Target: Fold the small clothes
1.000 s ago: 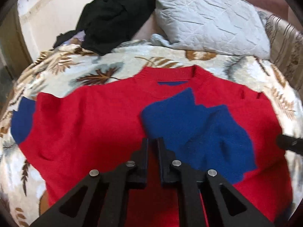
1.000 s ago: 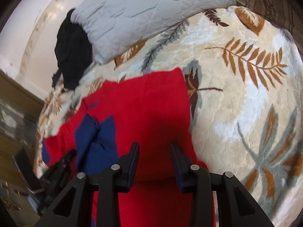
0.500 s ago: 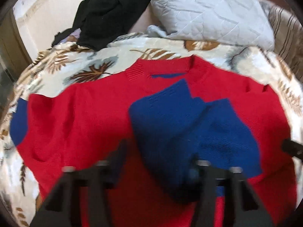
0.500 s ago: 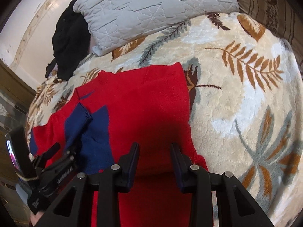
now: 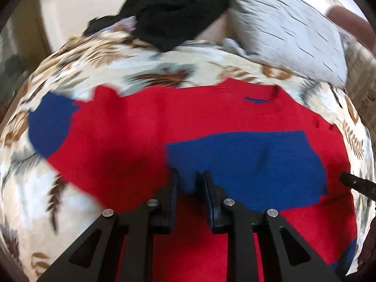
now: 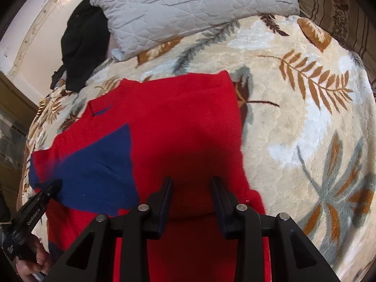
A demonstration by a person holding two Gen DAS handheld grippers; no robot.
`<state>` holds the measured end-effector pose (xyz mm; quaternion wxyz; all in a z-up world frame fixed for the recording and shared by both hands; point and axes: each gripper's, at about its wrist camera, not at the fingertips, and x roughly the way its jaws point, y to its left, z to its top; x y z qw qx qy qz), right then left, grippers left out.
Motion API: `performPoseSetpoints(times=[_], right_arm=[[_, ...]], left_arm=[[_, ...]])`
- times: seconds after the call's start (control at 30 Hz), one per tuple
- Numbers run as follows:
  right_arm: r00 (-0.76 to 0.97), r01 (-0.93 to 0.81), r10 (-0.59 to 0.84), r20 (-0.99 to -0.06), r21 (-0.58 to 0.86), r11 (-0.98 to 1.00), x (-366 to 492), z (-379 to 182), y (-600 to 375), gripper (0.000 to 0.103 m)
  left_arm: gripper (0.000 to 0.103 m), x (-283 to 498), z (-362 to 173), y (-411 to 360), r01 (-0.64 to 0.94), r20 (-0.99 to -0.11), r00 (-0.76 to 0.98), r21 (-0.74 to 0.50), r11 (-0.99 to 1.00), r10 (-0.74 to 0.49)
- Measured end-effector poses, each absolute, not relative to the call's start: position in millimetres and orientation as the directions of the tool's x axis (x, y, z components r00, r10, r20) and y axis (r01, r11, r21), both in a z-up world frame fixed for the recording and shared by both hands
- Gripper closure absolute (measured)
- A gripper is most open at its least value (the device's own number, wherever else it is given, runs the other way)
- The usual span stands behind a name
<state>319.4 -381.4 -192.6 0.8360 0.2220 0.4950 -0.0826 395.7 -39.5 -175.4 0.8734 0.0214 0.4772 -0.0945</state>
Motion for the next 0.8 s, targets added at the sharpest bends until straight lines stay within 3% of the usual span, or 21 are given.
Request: performPoseSetpoints(times=[0.07,0.13,0.2,0.3,0.43,0.47,0.5,0.67,0.8], right_arm=[[0.521,0.338,0.100,-0.848,0.312,0.888,319,-187,-375,0.067],[0.528,0.318,0.103,-0.843,0.308,0.897,322,-184,-366,0.067],[0.489,0.301,0.135,-0.862,0.312,0.901,327,-193,-356,0.067],[0.464,0.308,0.124,-0.877,0.291,0.906,330,-198,-348,0.065],[0.537,0.265,0.187,-0.823,0.374,0.889,326,-181,-343,0.059],[0.553,0.257,0.191,-0.811,0.384,0.887,325,-177,-341,0.037],[0.578,0.250,0.180,-0.796,0.383,0.889,324,-172,-338,0.030],[0.616,0.213,0.149,-0.773,0.345,0.914,325,-164,-324,0.029],[0.582,0.235,0.186,-0.792,0.382,0.894,330,-174,-329,0.030]], left_arm=[[0.078,392,-168,-12,0.149,-0.825,0.552,-0.050,0.988,-0.124],[0.068,392,-159,25,0.071,-0.811,0.580,-0.049,0.996,-0.081],[0.051,394,-152,66,-0.026,-0.800,0.599,-0.064,0.998,-0.036],[0.036,399,-145,115,-0.159,-0.783,0.620,-0.058,0.985,0.054],[0.032,413,-150,168,-0.258,-0.793,0.608,-0.149,0.955,0.040],[0.032,418,-154,176,-0.271,-0.800,0.600,-0.188,0.944,0.013],[0.032,425,-160,185,-0.285,-0.809,0.588,-0.234,0.929,-0.023],[0.032,452,-179,211,-0.351,-0.824,0.559,-0.339,0.873,-0.095],[0.033,472,-180,218,-0.356,-0.811,0.581,-0.327,0.875,-0.067]])
